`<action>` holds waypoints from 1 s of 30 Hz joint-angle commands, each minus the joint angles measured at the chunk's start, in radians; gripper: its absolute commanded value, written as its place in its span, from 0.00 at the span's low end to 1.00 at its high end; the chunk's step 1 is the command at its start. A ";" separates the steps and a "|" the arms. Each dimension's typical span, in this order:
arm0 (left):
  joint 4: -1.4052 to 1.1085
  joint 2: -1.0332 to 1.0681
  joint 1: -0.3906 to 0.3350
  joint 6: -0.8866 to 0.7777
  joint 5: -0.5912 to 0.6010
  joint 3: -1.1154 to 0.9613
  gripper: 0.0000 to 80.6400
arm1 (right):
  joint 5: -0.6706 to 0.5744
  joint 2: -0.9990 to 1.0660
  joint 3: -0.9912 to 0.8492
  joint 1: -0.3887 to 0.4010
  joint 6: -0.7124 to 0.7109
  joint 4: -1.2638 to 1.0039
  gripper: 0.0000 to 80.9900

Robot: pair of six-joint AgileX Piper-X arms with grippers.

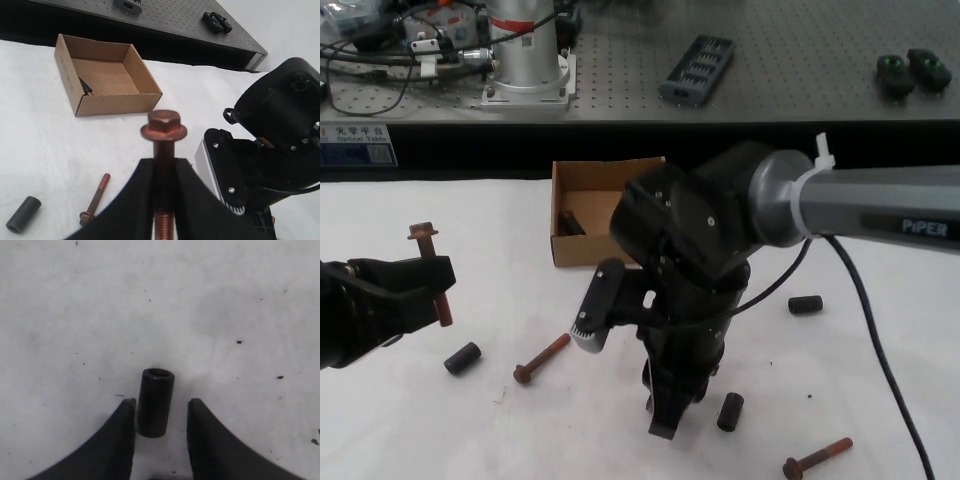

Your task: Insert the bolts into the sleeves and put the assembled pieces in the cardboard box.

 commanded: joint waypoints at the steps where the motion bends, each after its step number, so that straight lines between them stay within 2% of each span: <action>1: -0.013 -0.012 0.001 0.011 0.009 -0.005 0.01 | -0.036 0.016 -0.008 0.010 0.004 0.014 0.32; 23: -0.011 -0.012 0.001 0.011 0.009 -0.005 0.01 | -0.080 0.066 -0.008 0.012 0.061 -0.018 0.27; 26: -0.004 -0.012 0.001 0.011 0.009 -0.005 0.01 | -0.070 0.066 -0.008 0.012 0.074 -0.018 0.18; 29: 0.010 -0.012 0.001 0.014 0.009 -0.005 0.01 | -0.049 0.066 -0.008 0.012 0.083 -0.030 0.02; 30: 0.013 -0.012 0.001 0.015 0.009 -0.005 0.01 | -0.049 0.066 -0.008 0.012 0.098 -0.038 0.03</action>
